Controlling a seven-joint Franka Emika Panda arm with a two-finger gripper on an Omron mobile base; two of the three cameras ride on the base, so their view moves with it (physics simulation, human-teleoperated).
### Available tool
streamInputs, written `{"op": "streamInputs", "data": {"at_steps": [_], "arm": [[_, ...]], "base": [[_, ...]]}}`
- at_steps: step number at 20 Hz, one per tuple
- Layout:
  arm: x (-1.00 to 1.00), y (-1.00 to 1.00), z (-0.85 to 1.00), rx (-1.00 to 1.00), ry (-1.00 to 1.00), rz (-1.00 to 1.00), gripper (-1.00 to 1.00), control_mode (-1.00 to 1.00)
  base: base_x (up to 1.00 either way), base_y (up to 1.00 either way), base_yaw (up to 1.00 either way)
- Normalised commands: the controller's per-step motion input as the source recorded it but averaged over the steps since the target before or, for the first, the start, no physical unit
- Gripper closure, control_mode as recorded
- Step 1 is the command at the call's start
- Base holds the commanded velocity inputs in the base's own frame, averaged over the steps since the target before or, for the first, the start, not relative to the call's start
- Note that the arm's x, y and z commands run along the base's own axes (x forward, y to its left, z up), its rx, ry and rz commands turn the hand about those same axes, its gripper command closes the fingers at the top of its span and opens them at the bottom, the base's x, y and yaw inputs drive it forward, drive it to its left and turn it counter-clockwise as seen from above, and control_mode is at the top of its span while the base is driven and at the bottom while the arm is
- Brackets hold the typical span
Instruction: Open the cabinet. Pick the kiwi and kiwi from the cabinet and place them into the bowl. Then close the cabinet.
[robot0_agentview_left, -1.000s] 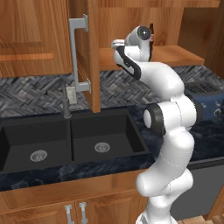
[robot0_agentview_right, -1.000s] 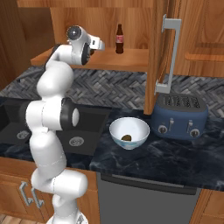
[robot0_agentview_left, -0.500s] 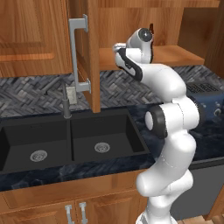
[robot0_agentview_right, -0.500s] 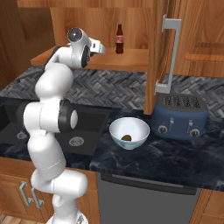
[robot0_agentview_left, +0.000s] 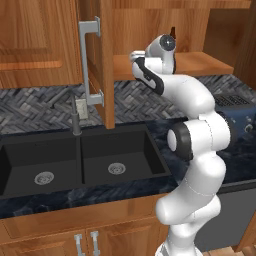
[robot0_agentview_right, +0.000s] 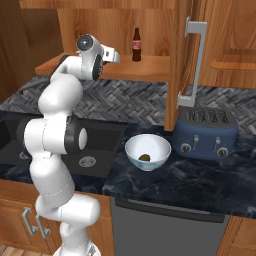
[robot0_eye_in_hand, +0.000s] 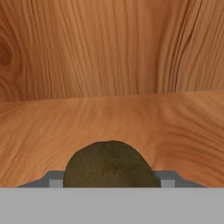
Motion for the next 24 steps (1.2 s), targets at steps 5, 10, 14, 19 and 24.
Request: {"op": "streamInputs", "data": {"at_steps": [5,10,14,19,24], "arm": [[0.02,0.00,-0.07,0.00,0.00,0.00,1.00,-1.00],[-0.07,0.00,0.01,0.00,-0.01,0.00,1.00,-1.00],[-0.56,0.00,0.33,0.00,-0.18,0.00,1.00,-1.00],[-0.93,0.00,0.32,0.00,-0.23,0.00,1.00,-1.00],[-1.00,0.00,0.18,0.00,-0.21,-0.04,1.00,-1.00]], "base": [[0.00,0.00,0.00],[0.00,0.00,0.00],[0.00,0.00,0.00],[0.00,0.00,0.00],[0.00,0.00,0.00]]}}
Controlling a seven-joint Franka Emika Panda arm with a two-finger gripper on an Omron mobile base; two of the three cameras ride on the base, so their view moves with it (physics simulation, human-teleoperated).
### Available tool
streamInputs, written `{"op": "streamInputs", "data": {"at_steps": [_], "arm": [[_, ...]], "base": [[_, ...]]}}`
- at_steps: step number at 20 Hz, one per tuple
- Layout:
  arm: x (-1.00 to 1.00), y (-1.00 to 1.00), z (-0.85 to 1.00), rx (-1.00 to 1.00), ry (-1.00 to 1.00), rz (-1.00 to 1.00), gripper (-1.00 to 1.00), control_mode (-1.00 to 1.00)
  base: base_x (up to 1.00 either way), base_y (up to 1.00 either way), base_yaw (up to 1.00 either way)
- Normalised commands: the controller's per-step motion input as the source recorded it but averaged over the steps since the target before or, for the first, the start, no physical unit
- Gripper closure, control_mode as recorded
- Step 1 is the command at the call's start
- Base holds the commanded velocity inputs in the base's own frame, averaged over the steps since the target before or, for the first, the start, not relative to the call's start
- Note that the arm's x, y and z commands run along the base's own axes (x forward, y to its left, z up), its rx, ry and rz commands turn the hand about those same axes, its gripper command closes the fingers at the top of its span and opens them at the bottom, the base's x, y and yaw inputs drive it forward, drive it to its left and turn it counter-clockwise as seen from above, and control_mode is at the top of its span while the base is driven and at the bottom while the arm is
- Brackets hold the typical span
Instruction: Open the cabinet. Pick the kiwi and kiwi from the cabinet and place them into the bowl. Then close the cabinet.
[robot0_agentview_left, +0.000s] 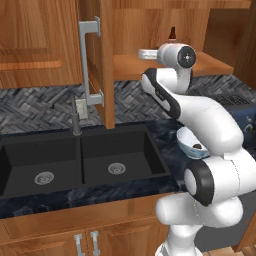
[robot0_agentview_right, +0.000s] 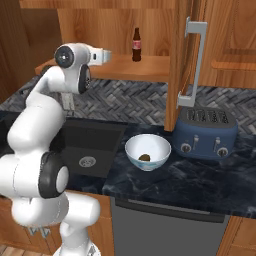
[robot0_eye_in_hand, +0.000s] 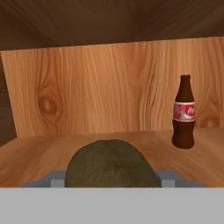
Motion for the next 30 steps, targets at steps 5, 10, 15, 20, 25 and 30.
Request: {"op": "streamInputs", "data": {"at_steps": [5,10,15,20,25,30], "arm": [[-1.00,-0.01,0.42,0.04,-0.17,-0.10,1.00,-1.00],[-1.00,-0.04,0.65,0.10,-0.04,-0.17,1.00,-1.00],[-1.00,-0.06,0.33,0.08,0.01,-0.17,1.00,-1.00],[-0.17,-0.01,0.00,0.01,0.05,-0.02,1.00,-1.00],[-0.18,-0.20,-0.05,0.08,0.25,-0.04,1.00,-1.00],[0.00,-0.21,0.07,0.15,0.37,-0.06,1.00,-1.00]], "base": [[0.00,0.00,0.00],[0.00,0.00,0.00],[0.00,0.00,0.00],[0.00,0.00,0.00],[0.00,0.00,0.00],[0.00,0.00,0.00]]}}
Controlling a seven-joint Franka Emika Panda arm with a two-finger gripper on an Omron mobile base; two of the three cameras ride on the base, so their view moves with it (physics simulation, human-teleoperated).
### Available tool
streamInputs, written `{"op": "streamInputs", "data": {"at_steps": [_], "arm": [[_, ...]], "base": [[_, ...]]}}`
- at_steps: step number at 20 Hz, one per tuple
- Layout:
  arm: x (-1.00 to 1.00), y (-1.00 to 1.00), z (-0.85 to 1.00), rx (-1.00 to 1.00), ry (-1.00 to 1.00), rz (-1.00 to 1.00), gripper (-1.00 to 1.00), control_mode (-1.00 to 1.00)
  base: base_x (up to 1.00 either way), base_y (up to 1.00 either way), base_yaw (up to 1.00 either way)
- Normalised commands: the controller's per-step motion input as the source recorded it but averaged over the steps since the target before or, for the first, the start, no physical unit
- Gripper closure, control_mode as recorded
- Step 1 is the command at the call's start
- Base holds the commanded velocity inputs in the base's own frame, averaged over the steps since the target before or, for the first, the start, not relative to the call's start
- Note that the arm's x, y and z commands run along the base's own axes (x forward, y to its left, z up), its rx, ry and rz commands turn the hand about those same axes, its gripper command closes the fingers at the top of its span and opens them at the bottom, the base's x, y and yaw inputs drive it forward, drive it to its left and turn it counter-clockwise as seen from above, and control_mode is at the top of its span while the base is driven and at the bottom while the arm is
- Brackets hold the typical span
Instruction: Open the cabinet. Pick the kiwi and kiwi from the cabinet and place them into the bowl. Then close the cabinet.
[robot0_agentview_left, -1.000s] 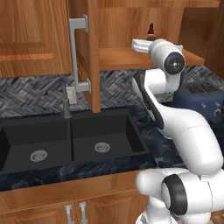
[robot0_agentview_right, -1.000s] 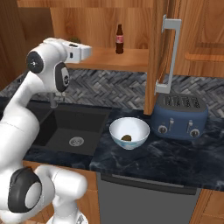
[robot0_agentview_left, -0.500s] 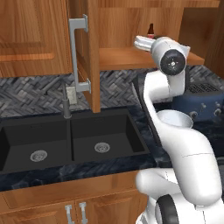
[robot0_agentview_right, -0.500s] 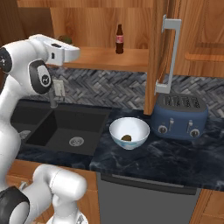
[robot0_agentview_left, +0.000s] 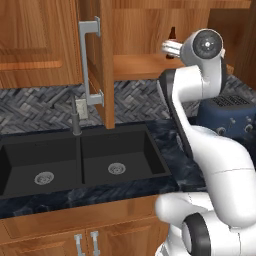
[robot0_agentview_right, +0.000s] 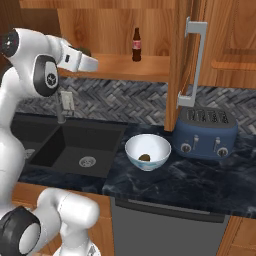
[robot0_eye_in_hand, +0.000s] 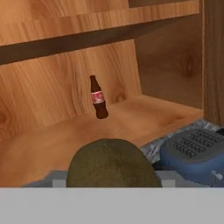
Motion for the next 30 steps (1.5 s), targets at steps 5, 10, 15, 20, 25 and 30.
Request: {"op": "streamInputs", "data": {"at_steps": [5,10,15,20,25,30], "arm": [[0.00,-0.21,0.01,0.15,0.27,0.00,1.00,-1.00],[0.00,-0.04,-0.11,0.02,0.08,0.00,1.00,-1.00],[-0.31,-0.14,-0.84,-0.02,0.12,0.00,1.00,-1.00],[-0.57,-0.25,-0.92,-0.01,0.11,0.00,1.00,-1.00],[-0.28,-0.55,-0.67,0.01,0.10,0.00,1.00,-1.00],[0.07,-0.71,-0.36,0.04,0.07,-0.01,1.00,-1.00]], "base": [[0.00,0.00,0.00],[0.00,0.00,0.00],[0.00,0.00,0.00],[0.00,0.00,0.00],[0.00,0.00,0.00],[0.00,0.00,0.00]]}}
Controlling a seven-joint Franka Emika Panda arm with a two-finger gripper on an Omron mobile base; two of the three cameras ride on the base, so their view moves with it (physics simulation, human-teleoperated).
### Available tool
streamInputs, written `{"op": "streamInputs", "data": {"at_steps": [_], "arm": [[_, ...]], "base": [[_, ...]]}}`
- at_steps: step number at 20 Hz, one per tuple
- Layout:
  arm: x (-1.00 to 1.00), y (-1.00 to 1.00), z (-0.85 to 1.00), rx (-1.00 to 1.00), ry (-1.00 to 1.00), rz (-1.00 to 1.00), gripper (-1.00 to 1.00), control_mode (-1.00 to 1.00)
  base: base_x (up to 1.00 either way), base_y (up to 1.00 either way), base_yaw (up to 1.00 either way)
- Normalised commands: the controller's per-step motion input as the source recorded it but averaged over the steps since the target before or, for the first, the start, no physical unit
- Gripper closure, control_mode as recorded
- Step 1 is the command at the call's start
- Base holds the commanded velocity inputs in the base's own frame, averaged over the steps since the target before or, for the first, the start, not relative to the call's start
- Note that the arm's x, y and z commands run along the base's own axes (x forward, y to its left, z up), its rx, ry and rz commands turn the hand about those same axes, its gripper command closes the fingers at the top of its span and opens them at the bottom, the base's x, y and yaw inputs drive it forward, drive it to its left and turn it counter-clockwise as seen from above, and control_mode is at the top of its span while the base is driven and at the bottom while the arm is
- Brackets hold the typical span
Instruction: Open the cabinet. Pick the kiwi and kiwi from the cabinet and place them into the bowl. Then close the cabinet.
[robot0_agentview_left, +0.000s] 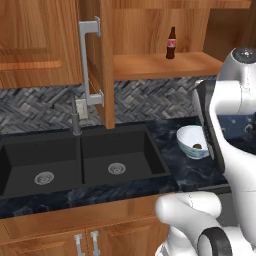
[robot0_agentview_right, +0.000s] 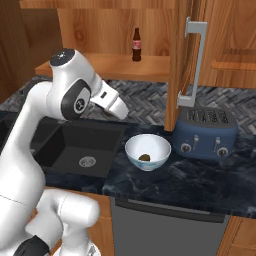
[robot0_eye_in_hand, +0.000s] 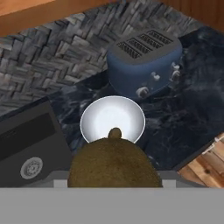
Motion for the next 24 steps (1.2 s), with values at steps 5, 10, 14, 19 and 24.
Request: {"op": "streamInputs", "data": {"at_steps": [5,10,14,19,24], "arm": [[0.36,-0.42,-0.33,0.03,0.07,0.00,1.00,-1.00],[0.57,-0.07,-0.58,0.01,0.11,0.00,1.00,-1.00],[0.42,-0.14,-0.65,0.01,0.14,0.00,1.00,-1.00],[0.10,-0.31,-0.69,0.00,0.06,0.00,1.00,-1.00],[0.00,-0.32,-0.53,0.06,0.00,0.00,1.00,-1.00]], "base": [[0.00,0.00,0.00],[0.00,0.00,0.00],[0.00,0.00,0.00],[0.00,0.00,0.00],[0.00,0.00,0.00]]}}
